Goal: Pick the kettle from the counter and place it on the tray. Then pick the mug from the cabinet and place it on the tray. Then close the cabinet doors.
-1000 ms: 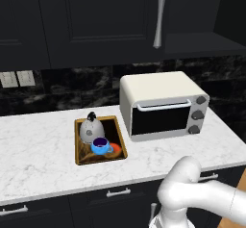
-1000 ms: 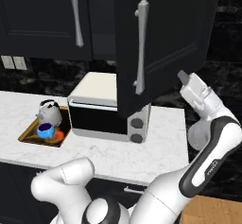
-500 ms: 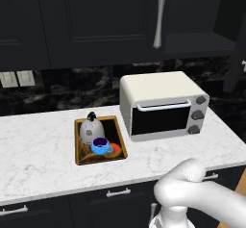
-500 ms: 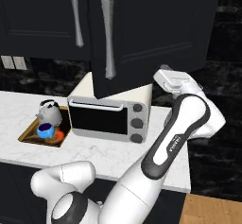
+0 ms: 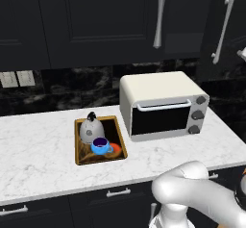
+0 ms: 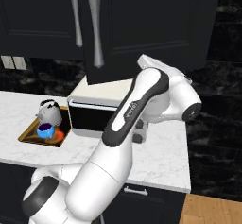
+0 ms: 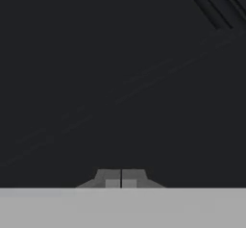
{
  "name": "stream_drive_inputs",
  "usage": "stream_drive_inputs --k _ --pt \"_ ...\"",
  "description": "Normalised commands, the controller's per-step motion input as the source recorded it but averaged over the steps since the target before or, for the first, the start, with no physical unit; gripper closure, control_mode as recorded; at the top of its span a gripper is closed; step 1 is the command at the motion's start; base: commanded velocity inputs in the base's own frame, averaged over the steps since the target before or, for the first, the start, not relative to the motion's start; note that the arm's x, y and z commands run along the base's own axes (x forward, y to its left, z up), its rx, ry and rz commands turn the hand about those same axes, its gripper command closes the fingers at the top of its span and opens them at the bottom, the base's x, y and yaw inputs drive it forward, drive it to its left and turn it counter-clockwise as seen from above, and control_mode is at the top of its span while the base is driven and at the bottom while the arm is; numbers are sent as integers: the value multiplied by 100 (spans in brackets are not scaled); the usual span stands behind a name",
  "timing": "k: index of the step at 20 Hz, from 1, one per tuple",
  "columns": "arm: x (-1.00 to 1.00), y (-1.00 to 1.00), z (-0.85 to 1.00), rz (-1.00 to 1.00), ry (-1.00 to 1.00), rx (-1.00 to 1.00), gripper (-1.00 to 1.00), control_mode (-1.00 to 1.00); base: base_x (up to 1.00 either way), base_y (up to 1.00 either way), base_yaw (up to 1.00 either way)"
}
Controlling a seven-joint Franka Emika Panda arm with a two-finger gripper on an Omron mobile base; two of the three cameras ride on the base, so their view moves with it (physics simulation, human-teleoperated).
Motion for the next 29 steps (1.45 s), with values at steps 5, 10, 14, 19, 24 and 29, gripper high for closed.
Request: stream_drive_inputs --k 5,10,14,19,24,29 --pt "94 56 -11 -13 11 0 100 -100 0 0 0" --pt "95 60 -5 -2 8 0 100 -100 0 0 0" --pt "93 76 -14 -9 3 0 100 -100 0 0 0" --pt "97 84 -9 -16 1 0 100 -100 0 0 0" --pt "95 65 -11 -14 0 0 100 -100 0 0 0" --pt "92 35 -7 -8 0 0 100 -100 0 0 0"
